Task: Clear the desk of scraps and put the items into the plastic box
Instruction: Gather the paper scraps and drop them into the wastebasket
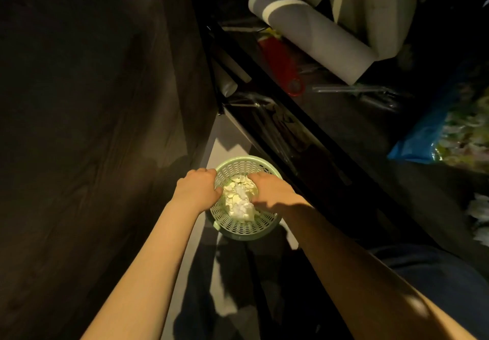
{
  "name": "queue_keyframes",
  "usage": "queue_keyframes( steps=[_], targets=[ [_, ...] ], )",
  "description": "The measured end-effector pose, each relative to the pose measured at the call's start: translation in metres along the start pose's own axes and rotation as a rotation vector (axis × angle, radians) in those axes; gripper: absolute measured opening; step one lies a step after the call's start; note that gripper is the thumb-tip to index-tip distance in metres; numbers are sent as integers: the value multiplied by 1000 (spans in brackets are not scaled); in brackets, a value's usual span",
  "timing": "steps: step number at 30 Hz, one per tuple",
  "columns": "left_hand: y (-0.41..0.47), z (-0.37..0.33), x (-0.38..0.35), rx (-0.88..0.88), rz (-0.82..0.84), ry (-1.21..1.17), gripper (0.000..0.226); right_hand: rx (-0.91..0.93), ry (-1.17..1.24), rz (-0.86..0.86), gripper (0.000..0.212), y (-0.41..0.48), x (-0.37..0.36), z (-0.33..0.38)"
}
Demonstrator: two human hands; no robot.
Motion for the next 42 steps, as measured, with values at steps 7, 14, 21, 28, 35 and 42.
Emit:
queue_keyframes(
  steps=[7, 14, 21, 28, 35, 42],
  targets=[
    [-35, -17, 16, -14, -40, 25, 44, 9, -28, -37, 60, -46, 32, 8],
    [-87, -43, 44, -73, -123, 83, 41, 39, -22, -131, 57, -120, 68, 24],
    [-151, -78, 84, -182, -270, 106, 43, 45, -50, -346, 55, -215, 114, 29],
    [-222, -123, 152, -327, -504, 114, 41, 57, -101, -588, 55, -315, 161, 36],
    [-287, -173, 207, -522, -765, 95, 42, 55, -149, -869, 46, -415, 199, 40],
    [-342, -238, 248, -653, -873, 156, 49, 1, -120, -1111, 40, -501, 228, 22]
  ],
)
Point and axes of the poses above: each hand's wrist, its own y-axis towards the middle knuckle, its own x-axis out of the back of the hand, z = x × y, the point moved 2 cm from there along y, towards the middle knuckle, and after that the axes turned 5 degrees about x, right-handed, at the moved point
